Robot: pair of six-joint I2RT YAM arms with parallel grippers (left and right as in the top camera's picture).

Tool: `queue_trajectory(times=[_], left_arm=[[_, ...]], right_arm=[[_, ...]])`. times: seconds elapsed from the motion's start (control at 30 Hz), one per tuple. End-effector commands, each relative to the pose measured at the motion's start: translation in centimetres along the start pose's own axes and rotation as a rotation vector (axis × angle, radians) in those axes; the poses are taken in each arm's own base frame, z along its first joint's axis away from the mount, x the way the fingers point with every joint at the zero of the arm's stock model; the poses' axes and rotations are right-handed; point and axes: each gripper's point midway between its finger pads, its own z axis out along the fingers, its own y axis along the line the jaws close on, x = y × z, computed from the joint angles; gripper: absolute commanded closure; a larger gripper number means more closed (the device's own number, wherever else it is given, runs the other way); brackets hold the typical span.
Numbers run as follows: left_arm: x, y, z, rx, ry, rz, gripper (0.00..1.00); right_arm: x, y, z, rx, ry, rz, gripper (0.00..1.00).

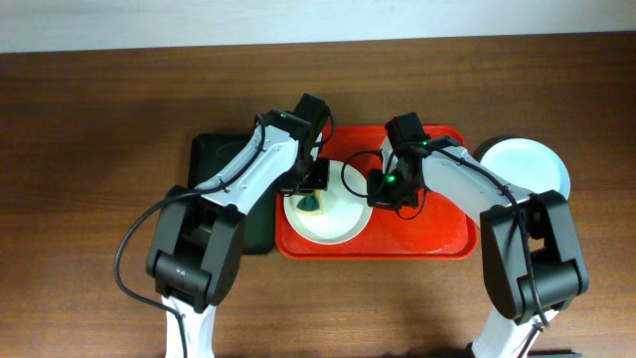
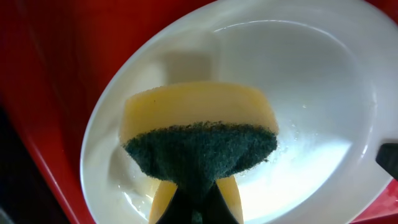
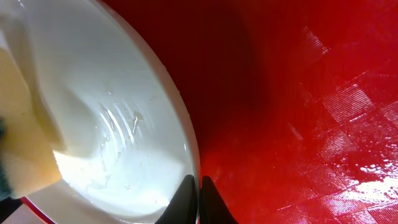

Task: Clean dirty plates on tray and stack at the side
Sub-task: 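Scrub the white plate with the sponge while right gripper holds it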

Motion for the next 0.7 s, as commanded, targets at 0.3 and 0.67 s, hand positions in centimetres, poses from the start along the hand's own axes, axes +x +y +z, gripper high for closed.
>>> queue_trajectory(times=[0.3,0.67], left_arm=[[-0.2,0.4,0.0,0.015,0.004,-0.029,1.0],[0.6,1.3,1.3,-0.028,0.038,-0.036,1.0]], right_arm=[[0.3,0.3,0.0,0.007,-0.004,-0.019,0.96],[0.3,0.3,0.0,0.007,-0.003,-0.019,0.96]])
